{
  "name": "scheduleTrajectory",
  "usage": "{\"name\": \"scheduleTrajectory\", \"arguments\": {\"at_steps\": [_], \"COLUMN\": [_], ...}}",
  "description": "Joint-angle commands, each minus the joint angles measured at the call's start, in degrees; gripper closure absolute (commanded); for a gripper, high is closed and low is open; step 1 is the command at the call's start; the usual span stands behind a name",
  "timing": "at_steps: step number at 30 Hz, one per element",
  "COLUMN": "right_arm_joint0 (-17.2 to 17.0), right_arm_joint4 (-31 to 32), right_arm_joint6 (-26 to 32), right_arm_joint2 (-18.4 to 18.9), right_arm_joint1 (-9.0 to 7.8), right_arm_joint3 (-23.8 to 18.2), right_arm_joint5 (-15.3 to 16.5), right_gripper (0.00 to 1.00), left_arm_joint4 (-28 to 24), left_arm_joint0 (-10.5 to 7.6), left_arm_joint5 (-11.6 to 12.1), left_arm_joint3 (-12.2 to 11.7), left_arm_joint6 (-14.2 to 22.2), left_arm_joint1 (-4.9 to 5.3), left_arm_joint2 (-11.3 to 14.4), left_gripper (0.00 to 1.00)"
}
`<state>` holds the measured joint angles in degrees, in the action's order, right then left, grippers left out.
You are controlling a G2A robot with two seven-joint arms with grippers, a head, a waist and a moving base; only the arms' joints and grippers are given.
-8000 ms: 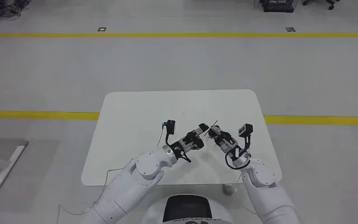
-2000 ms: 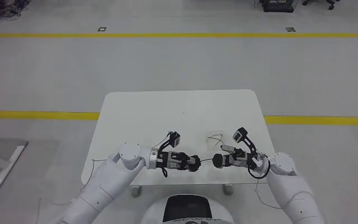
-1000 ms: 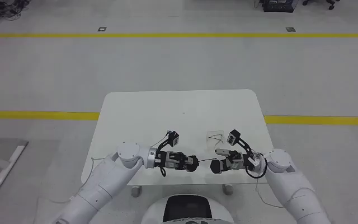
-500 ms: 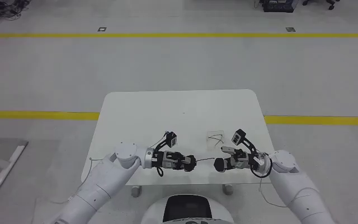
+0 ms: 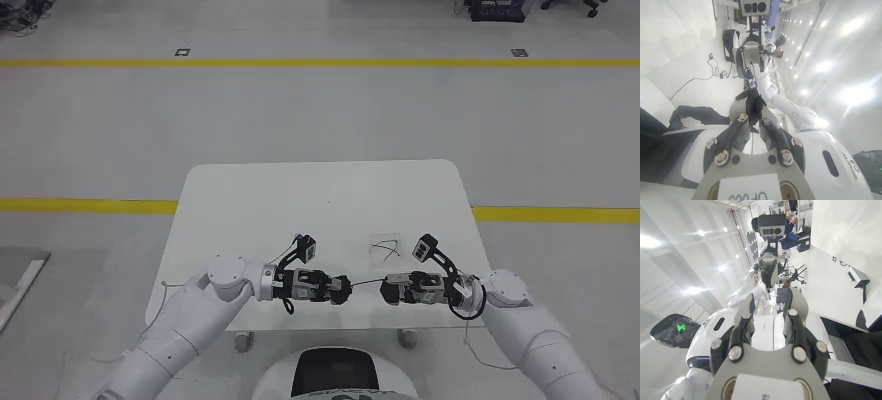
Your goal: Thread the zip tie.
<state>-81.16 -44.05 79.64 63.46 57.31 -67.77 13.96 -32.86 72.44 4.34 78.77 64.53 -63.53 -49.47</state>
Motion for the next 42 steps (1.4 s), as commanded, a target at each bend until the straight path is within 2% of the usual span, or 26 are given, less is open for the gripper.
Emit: {"name": "scheduleTrajectory", "arguments": {"at_steps": [1,8,14,24,30,34,37,42], "right_arm_joint0": [0.4,1.8,3.1,5.0,5.7,6.0,6.2,6.5], "right_arm_joint4": [-0.7,-2.7,-3.9,-4.8,-5.5,-5.8,-5.9,-6.1], "right_arm_joint6": [0.0,0.0,0.0,0.0,0.0,0.0,0.0,0.0], "right_arm_joint2": [-0.8,-3.2,-5.3,-8.2,-9.3,-9.8,-10.2,-10.9], "right_arm_joint1": [-0.34,-1.28,-1.63,-1.93,-2.09,-2.21,-2.30,-2.40], "right_arm_joint3": [0.3,1.5,2.5,3.5,4.2,4.4,4.6,4.7], "right_arm_joint5": [0.4,1.4,1.8,2.1,2.5,2.7,2.8,2.9], "right_gripper": [0.76,0.80,0.88,0.84,0.89,0.89,0.85,0.86], "left_arm_joint4": [0.1,0.1,0.4,-0.1,-0.4,-0.5,-0.7,-0.9], "left_arm_joint0": [-0.04,-0.21,-0.43,-0.78,-0.82,-0.95,-1.06,-1.23], "left_arm_joint5": [0.0,0.2,-0.2,0.2,0.4,0.4,0.5,0.6], "left_arm_joint3": [0.1,0.2,0.2,0.0,-0.1,-0.1,-0.2,-0.4], "left_arm_joint6": [0.2,0.5,0.4,0.7,0.6,0.7,0.6,0.5], "left_arm_joint1": [0.06,0.26,0.46,0.74,0.95,1.06,1.12,1.22], "left_arm_joint2": [0.2,0.9,1.4,2.0,2.1,2.3,2.5,2.7], "left_gripper": [1.00,1.00,1.00,1.00,1.00,1.00,1.00,1.00]}}
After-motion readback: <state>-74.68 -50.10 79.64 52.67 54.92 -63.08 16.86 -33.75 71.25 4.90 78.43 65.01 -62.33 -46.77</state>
